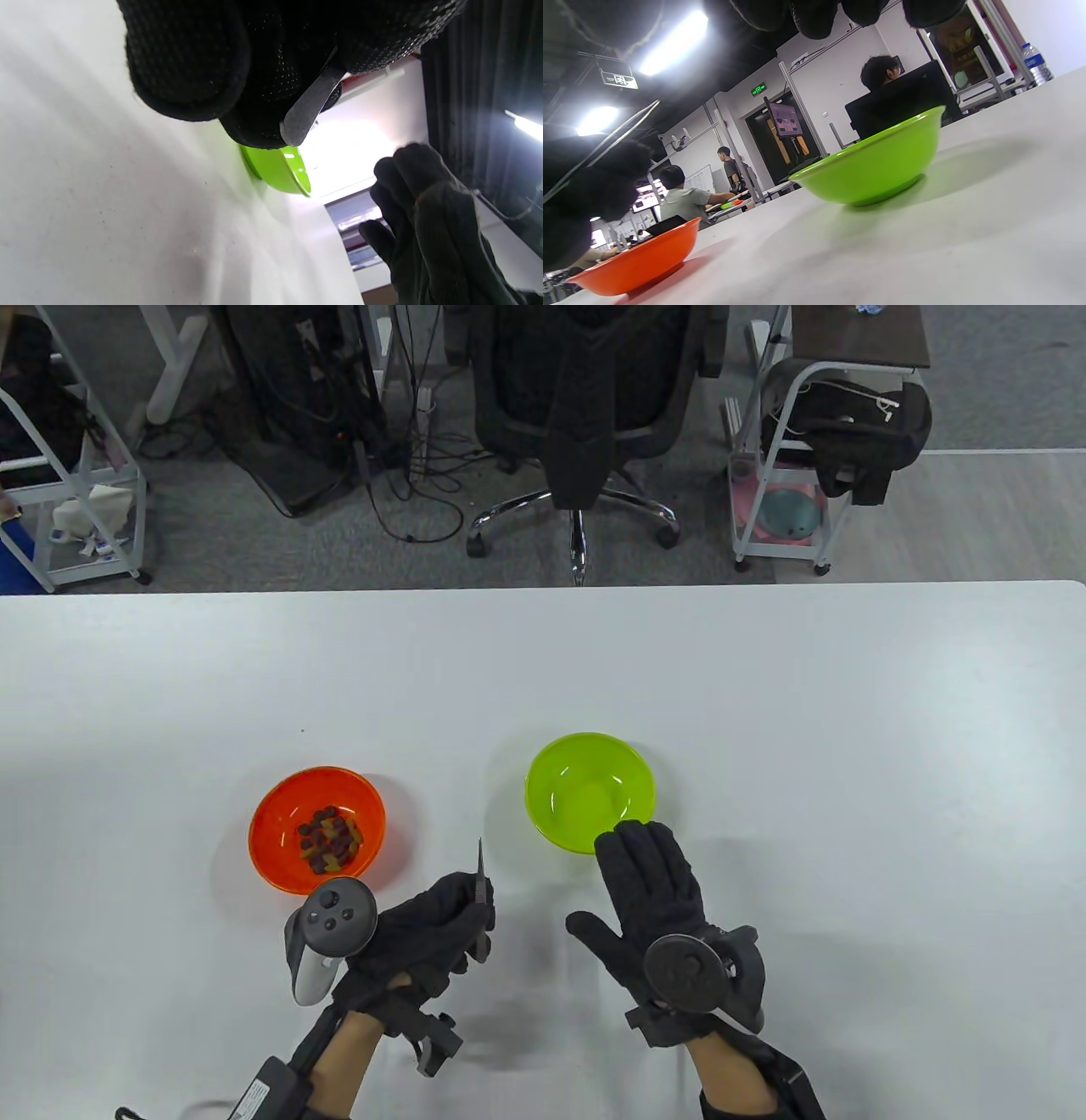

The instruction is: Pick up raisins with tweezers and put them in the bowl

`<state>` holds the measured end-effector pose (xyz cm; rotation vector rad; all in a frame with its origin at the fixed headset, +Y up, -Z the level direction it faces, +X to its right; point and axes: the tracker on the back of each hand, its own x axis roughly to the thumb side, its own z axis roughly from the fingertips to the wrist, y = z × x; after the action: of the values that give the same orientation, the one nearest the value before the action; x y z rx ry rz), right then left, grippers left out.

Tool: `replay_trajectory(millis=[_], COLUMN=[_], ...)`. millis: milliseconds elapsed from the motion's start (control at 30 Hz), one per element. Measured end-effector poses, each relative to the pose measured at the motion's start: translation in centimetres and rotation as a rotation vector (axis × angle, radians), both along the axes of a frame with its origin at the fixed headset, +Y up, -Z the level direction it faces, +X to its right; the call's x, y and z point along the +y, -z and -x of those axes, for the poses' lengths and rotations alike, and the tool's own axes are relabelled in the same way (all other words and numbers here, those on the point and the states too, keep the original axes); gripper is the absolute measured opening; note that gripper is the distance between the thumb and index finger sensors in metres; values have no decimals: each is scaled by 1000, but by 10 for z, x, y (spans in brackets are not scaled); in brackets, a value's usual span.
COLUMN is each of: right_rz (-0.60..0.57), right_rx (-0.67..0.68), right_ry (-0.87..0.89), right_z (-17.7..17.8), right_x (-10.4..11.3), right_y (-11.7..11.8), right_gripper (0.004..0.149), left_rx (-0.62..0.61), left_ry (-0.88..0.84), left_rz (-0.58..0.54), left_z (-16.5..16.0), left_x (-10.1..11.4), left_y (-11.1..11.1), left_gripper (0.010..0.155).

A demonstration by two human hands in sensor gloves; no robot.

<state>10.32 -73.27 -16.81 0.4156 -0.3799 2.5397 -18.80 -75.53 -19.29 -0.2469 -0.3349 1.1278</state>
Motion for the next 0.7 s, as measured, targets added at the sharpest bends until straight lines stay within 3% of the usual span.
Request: replay_trajectory(millis=[267,433,700], right_rz=[78,156,185], right_rx=[88,145,99], right_ry=[176,337,492], right_z=[18,27,30], right_x=[-3,-7,-15], right_y=[-6,-6,-5], right_gripper=[81,71,55], left_rx=[-23,-14,70], left_ry=[-24,9,111], left_rz=[-150,-187,-353], left_z=[-25,-36,-45], left_x=[5,8,14], left_y=[-15,-23,-32], left_gripper=[52,50,49])
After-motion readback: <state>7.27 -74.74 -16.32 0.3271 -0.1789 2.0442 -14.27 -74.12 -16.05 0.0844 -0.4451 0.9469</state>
